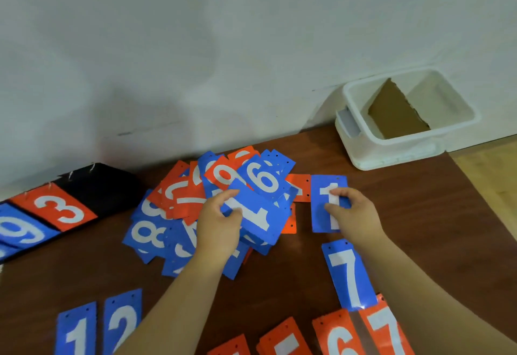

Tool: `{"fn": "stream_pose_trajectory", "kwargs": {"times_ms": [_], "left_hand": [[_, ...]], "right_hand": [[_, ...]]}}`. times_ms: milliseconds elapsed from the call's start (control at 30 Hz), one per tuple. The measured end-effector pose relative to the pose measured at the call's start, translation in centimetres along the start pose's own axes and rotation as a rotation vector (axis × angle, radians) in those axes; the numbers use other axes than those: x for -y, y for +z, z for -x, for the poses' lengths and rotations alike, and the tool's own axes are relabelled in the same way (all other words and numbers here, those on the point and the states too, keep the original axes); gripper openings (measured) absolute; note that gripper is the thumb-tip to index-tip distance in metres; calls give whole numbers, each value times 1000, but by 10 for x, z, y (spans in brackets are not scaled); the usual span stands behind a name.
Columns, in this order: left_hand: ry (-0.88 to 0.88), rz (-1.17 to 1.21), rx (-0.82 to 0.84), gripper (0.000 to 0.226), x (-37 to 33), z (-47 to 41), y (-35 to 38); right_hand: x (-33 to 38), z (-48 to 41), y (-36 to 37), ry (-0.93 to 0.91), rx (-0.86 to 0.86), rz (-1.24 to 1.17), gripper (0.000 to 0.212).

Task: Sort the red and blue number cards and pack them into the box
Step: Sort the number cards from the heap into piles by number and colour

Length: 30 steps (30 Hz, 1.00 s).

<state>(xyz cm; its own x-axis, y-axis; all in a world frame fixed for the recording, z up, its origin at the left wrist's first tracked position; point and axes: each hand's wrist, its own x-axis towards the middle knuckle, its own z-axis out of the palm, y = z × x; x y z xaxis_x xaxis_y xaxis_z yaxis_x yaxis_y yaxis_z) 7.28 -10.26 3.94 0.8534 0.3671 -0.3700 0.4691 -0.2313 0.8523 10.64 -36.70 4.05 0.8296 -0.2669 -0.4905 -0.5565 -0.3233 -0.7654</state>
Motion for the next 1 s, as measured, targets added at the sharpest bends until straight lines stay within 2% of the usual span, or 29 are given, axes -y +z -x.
{"fn": "stream_pose_trajectory", "kwargs": {"times_ms": [100, 167, 400, 467, 567, 733, 800, 867, 1000], "left_hand": [[-14, 27, -98, 37, 4, 36, -8], [-24, 54, -145, 36, 8, 62, -9], [-43, 343, -285, 30, -4, 161, -22], [-18, 395, -286, 26, 6, 184, -39], [2, 344, -313, 27, 27, 209, -80], [-56, 167, -31, 32, 55, 241, -157], [-97, 115, 71, 30, 68, 252, -177], [-105, 89, 103, 28, 85, 260, -193], [-98, 180, -79, 30, 127, 267, -234]], "right_hand": [[14, 51, 2, 78, 188, -454, 26], [16, 82, 11, 113, 305, -550, 26], [3, 145, 32, 45, 414, -378, 27], [3, 157, 33, -42, 451, -287, 27], [8, 174, 33, -243, 552, -20, 26], [22, 215, 62, -441, 785, 246, 28], [23, 232, 80, -486, 796, 279, 30], [21, 247, 101, -524, 780, 286, 30], [18, 273, 151, -562, 694, 298, 25]]}}
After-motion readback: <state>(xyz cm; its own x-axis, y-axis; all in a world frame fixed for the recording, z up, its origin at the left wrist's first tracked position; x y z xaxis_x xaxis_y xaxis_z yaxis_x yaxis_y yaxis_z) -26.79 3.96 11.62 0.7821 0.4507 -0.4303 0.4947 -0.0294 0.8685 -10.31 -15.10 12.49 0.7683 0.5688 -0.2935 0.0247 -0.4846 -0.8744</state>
